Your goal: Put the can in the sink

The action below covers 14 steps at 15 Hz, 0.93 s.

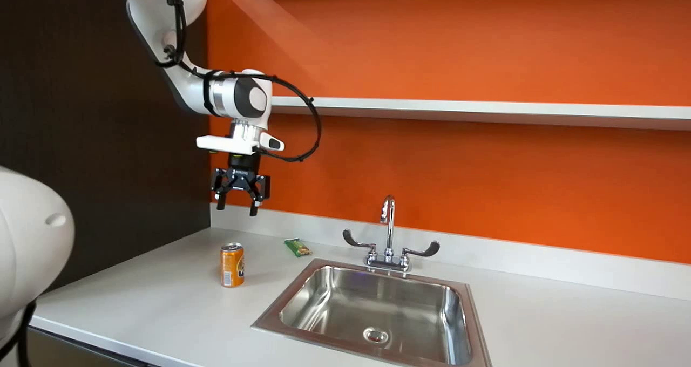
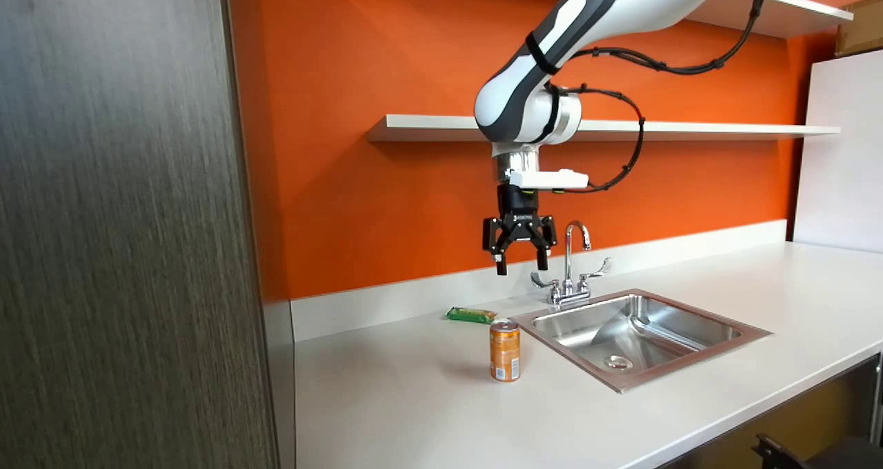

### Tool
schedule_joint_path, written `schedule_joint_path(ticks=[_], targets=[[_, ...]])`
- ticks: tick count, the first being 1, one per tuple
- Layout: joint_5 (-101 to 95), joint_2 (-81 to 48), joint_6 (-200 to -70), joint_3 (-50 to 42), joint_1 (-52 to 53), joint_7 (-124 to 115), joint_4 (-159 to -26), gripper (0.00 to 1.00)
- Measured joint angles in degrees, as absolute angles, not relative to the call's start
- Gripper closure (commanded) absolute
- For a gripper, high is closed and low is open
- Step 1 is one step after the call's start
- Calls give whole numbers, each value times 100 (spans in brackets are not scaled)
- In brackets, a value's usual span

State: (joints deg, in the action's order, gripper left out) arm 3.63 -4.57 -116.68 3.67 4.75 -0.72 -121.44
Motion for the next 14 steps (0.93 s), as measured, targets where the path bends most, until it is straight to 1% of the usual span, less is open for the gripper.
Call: schedule_joint_path(ticks=[9, 14], targets=[[677, -927, -11930, 491, 499, 359, -12145, 0], [712, -1097, -12393, 540, 514, 354, -12208, 0]])
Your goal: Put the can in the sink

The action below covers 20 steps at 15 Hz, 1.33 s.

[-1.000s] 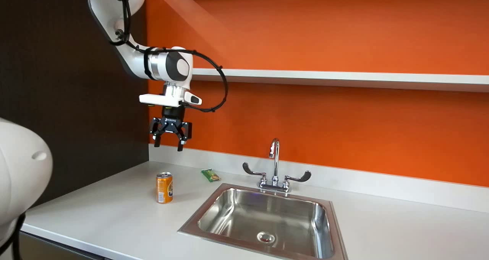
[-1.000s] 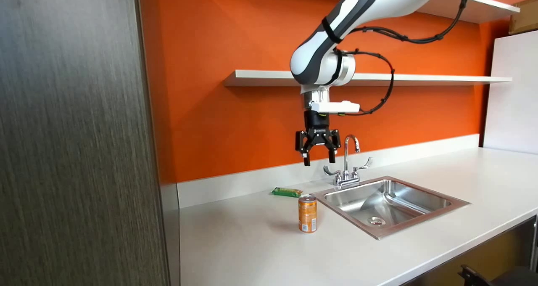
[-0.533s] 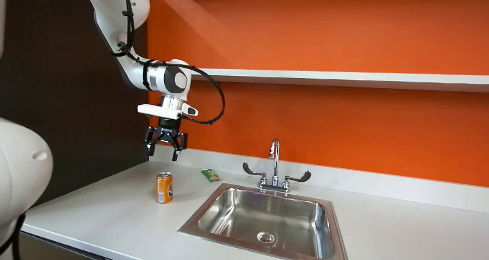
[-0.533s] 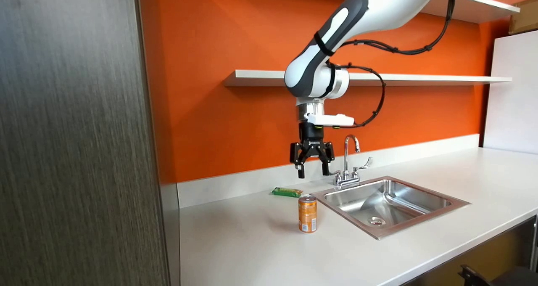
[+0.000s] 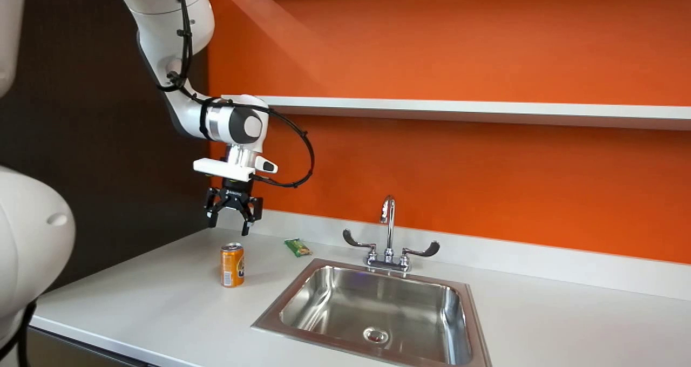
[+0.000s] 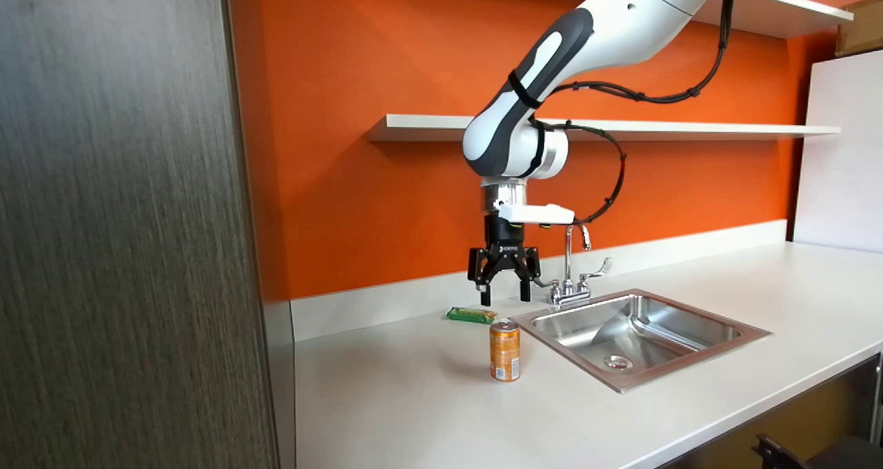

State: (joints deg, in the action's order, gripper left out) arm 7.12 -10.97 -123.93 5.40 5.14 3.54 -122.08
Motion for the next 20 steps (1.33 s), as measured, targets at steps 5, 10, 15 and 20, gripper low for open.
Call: schedule_joint_path(ticks=[5, 10, 15, 20], targets=[[685, -1267, -12859, 526, 514, 310, -12296, 0], [465, -1428, -13089, 496, 514, 141, -12327, 0], [253, -1497, -13121, 484, 519, -14, -12369, 0], [218, -1504, -13121, 484, 596, -16, -12450, 0]])
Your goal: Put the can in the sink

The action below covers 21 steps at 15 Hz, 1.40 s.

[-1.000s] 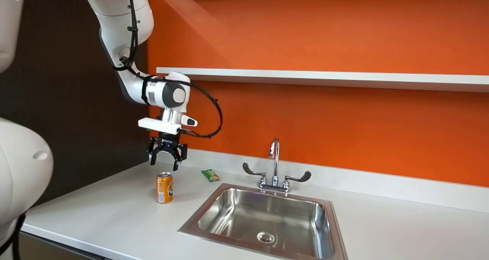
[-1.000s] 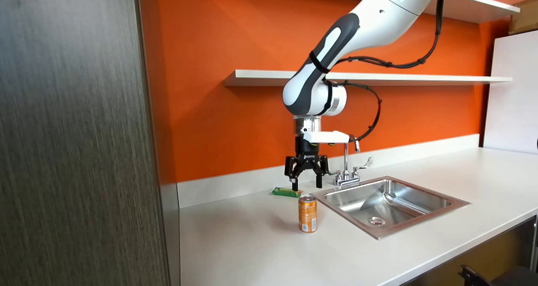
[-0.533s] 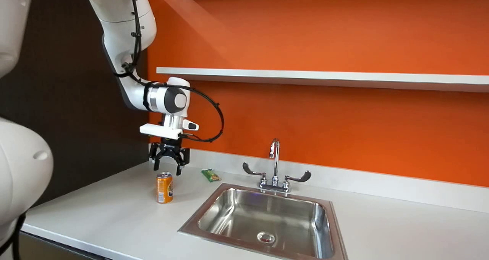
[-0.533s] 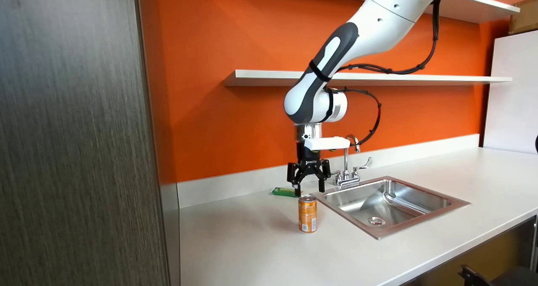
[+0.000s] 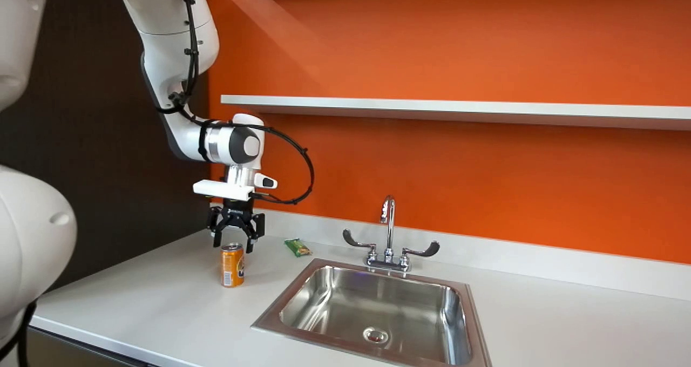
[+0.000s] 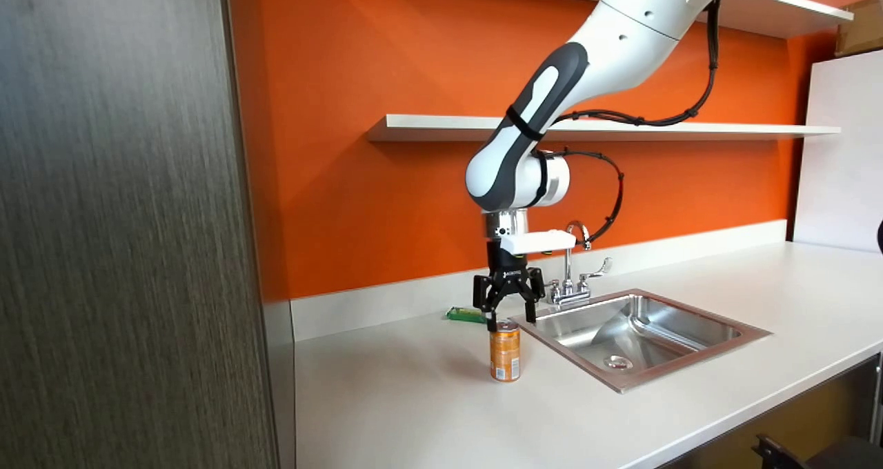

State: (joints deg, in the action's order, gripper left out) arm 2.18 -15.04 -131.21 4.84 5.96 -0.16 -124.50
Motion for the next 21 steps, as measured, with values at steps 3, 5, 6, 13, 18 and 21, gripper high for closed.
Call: schedule_joint_path(ticks=[3, 5, 6, 13, 18, 21], targets=[[218, -1504, -13121, 493, 663, -16, -12461, 0], [218, -1504, -13121, 504, 695, -16, -12466, 0], [218, -1505, -13121, 508, 709, -16, -12469, 0], [218, -1569, -13138, 511, 748, -19, -12479, 0], [218, -1675, -13236, 511, 749, -51, -12478, 0], [218, -1736, -13297, 511, 749, -84, -12478, 0]])
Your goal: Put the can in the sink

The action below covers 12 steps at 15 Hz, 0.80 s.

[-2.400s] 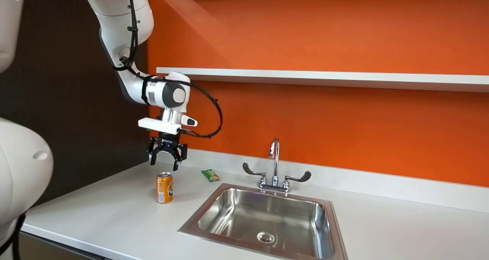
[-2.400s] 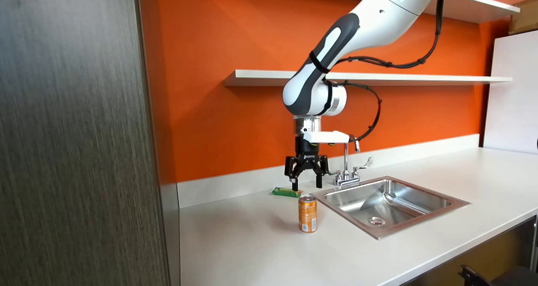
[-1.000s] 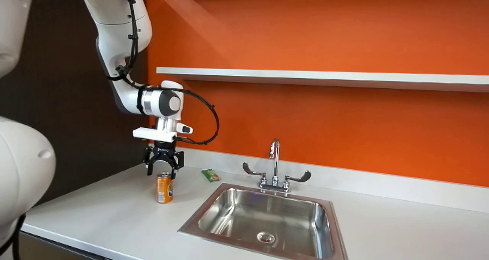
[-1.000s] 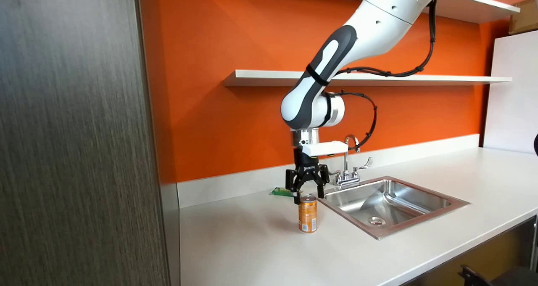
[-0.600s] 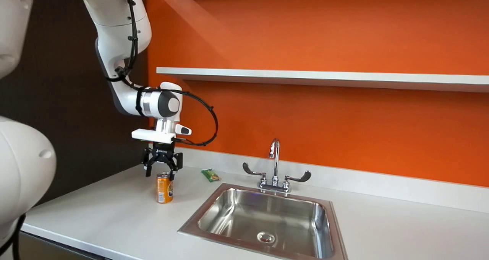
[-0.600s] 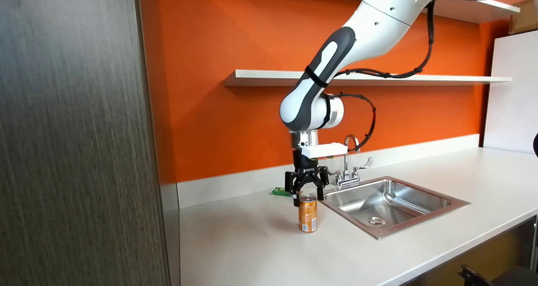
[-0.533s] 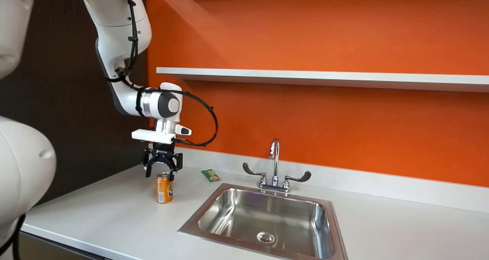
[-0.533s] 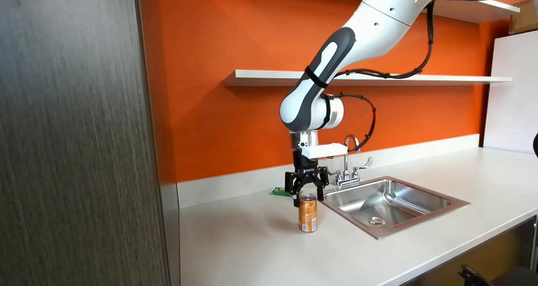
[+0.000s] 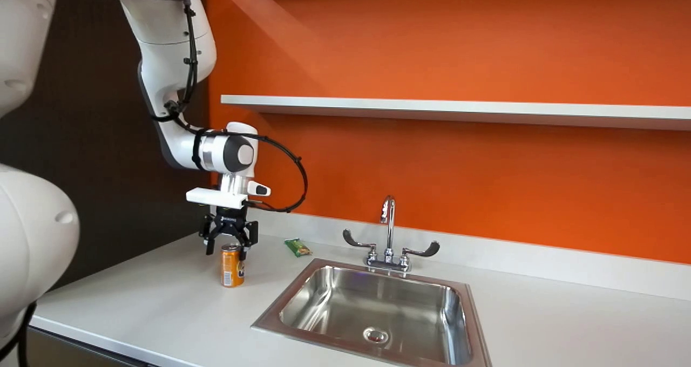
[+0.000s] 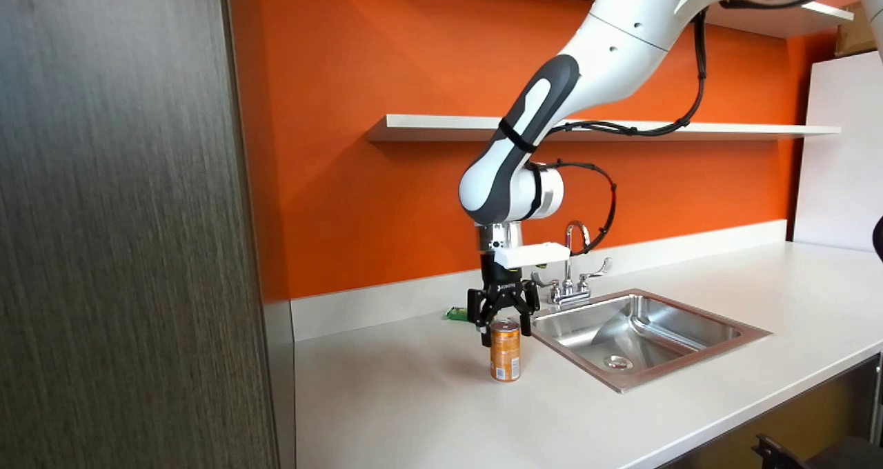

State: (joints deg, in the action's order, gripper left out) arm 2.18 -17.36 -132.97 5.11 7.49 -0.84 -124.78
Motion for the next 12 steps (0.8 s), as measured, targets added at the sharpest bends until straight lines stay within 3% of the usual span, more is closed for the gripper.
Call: schedule_joint_path(ticks=[8, 9, 10, 12], targets=[[218, -1852, -13510, 510, 750, -156, -12468, 0], [218, -1858, -13516, 509, 750, -167, -12466, 25], [218, -1866, -13518, 508, 750, -176, -12463, 26], [217, -1880, -13519, 505, 750, -192, -12459, 42]])
